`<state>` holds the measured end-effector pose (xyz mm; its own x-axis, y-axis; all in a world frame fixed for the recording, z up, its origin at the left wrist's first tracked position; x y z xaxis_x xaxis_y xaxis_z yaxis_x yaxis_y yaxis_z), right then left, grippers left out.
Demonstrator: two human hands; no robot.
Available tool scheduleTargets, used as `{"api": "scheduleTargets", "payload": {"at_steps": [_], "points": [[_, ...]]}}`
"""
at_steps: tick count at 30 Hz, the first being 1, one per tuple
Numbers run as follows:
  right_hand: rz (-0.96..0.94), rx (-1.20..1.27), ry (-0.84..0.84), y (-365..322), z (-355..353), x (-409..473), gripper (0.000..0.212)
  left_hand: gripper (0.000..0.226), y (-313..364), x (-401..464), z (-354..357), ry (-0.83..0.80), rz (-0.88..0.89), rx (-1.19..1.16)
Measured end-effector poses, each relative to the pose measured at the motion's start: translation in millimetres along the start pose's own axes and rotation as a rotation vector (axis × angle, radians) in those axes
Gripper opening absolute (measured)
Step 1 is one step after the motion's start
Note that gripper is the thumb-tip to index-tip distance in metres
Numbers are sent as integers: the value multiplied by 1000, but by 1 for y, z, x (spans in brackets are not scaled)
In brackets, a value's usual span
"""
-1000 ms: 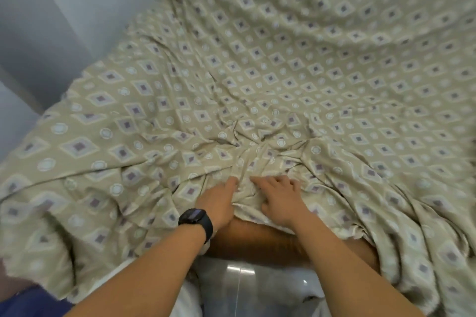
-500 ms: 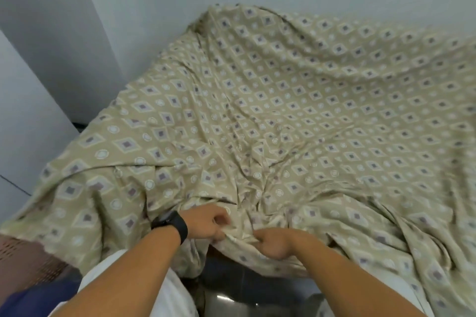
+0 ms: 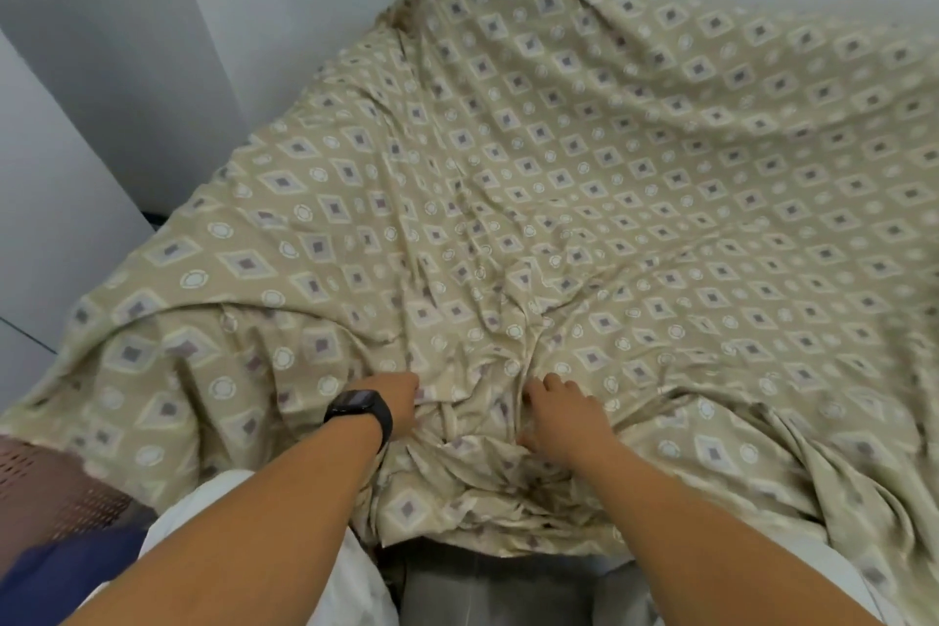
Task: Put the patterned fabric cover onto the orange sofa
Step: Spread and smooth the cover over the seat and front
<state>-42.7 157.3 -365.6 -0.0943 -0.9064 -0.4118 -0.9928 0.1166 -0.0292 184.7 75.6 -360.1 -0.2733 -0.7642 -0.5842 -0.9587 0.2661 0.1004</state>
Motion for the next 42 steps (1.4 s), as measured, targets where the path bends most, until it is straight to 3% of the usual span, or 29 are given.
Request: {"api": "scheduleTargets", "payload": {"at_steps": [2, 5, 8, 11, 14, 17, 22, 27, 31, 35, 40, 42], "points": [[-35, -42, -17, -13, 1, 3, 32, 34, -15, -1, 10, -77, -93, 15], [-185, 51, -265, -30, 6, -2, 27, 47, -48, -1, 26, -139, -272, 10], [-302, 248, -402, -48, 14, -17, 23, 42, -45, -14, 20, -102, -233, 82], [-189, 303, -137, -50, 14, -14, 14, 26, -18, -18, 7, 83, -105, 92], [-61, 183, 142, -37, 5, -6, 33, 37, -6, -15, -5, 279, -30, 33], [1, 68, 137, -26, 8, -6, 42, 51, 0, -4, -6, 286, 90, -4], [-59, -66, 115, -29, 15, -2, 23, 24, -1, 8, 2, 284, 136, 170], [-69, 289, 67, -32, -5, 3, 8, 27, -11, 14, 5, 288, 67, 58], [-86, 409, -18, -24, -19, 2, 16, 42, -14, 15, 6, 298, 58, 86], [-57, 223, -75, -8, -20, -11, 21, 37, -18, 15, 4, 294, 27, 241], [38, 84, -42, 3, -14, -18, 52, 29, -28, -4, -14, 463, 63, 83], [5, 97, -96, 0, -11, -21, 59, 18, -34, -13, -18, 372, 88, 185]]}}
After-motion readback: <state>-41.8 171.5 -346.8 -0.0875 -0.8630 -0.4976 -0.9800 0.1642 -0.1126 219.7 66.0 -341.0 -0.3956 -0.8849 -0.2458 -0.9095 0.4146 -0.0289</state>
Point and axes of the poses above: each hand's wrist, its own x-axis towards the middle knuckle, its own z-axis out of the palm, y = z × x, the point moved 2 cm from there along x, towards the middle knuckle, and after that the axes turned 2 degrees about y, right-handed, at the moved point
